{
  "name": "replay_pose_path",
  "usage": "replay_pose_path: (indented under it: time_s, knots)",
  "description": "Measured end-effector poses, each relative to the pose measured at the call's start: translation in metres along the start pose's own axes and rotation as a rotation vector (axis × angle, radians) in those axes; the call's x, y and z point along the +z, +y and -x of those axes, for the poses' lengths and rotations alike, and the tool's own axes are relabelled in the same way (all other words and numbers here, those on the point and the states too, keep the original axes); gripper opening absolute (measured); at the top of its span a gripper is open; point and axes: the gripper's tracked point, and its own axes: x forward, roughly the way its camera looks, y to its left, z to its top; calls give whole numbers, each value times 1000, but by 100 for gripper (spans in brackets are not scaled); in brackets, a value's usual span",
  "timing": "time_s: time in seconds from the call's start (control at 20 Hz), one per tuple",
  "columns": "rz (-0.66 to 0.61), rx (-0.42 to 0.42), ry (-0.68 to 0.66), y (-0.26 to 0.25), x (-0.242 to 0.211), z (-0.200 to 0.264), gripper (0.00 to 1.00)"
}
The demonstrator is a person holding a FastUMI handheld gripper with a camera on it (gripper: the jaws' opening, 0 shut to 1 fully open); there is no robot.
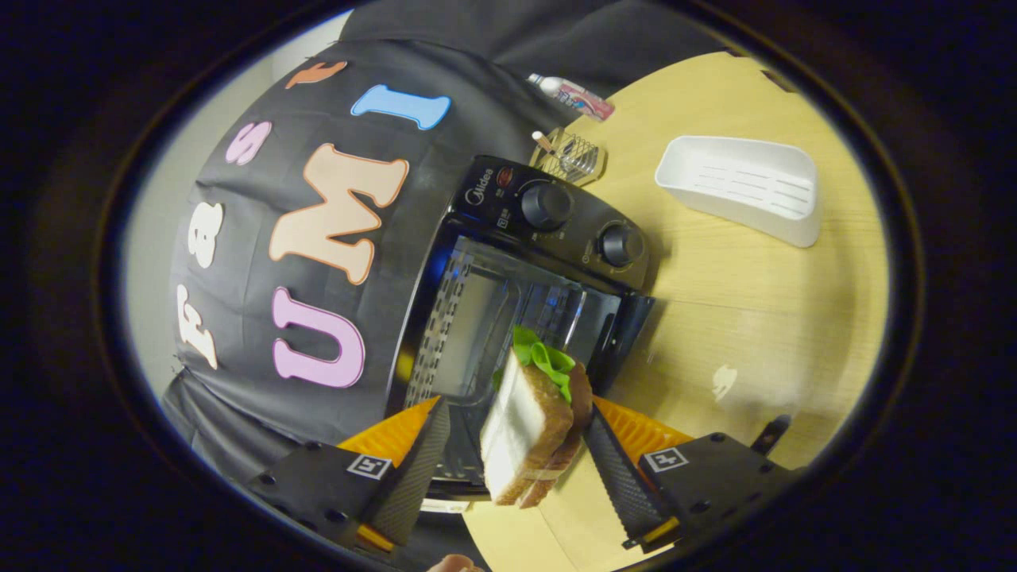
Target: Open the toaster oven, put the food inside, and close the toaster oven door.
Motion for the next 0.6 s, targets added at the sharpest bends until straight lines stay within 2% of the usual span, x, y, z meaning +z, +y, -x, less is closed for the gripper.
replay_pose_path:
  time_s: [0.4,0.6]
  knots:
    - [4,-6,6,2,-6,3,99]
    - [-65,7,-4,14,-4,-22,99]
